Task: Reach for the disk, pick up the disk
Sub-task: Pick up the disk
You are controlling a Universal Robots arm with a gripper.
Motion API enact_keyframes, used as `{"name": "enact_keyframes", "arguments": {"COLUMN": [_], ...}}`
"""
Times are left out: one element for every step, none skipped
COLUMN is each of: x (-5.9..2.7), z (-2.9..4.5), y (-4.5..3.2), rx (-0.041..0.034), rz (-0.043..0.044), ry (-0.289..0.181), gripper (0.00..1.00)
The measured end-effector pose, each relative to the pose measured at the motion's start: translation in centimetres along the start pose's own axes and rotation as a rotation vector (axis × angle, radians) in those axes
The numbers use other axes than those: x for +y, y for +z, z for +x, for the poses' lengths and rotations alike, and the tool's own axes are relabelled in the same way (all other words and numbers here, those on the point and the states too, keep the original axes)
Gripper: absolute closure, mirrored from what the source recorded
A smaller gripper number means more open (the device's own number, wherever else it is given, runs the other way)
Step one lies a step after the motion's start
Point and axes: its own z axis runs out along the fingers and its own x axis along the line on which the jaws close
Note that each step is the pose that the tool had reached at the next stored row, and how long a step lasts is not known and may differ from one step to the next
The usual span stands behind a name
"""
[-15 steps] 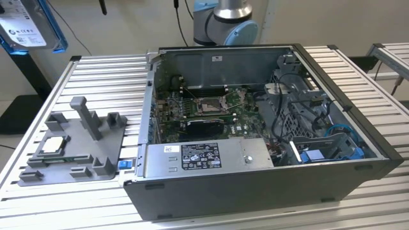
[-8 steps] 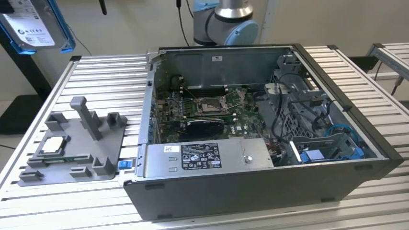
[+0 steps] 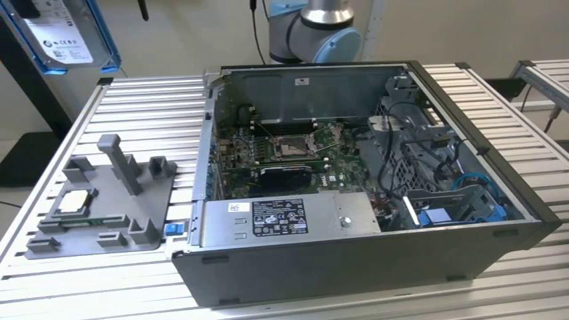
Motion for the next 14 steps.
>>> {"name": "enact_keyframes", "arguments": {"x": [-0.26, -0.54, -0.82, -1.12, -1.41, -1.71, -2.03, -2.34, -2.65, -2.95, -3.26, -3.55, -3.85, -4.13], "z": [-0.01, -0.02, -0.03, -0.04, -0.05, -0.06, -0.07, -0.08, -0.09, -0.10, -0.11, -0.12, -0.13, -0.14], "y": [0.00, 0.00, 0.01, 0.01, 0.01, 0.02, 0.02, 0.02, 0.03, 0.03, 0.03, 0.04, 0.04, 0.04], "rx": [0.0000, 0.0000, 0.0000, 0.0001, 0.0001, 0.0000, 0.0000, 0.0000, 0.0000, 0.0000, 0.0000, 0.0000, 0.0000, 0.0000], "rz": [-0.0001, -0.0001, -0.0001, -0.0001, -0.0001, 0.0000, 0.0000, -0.0001, 0.0000, -0.0001, -0.0001, -0.0001, -0.0001, -0.0001], "ry": [0.000, 0.000, 0.000, 0.000, 0.000, 0.000, 0.000, 0.000, 0.000, 0.000, 0.000, 0.000, 0.000, 0.000], "gripper": [1.00, 1.00, 1.00, 1.00, 1.00, 1.00, 1.00, 1.00, 1.00, 1.00, 1.00, 1.00, 1.00, 1.00]}}
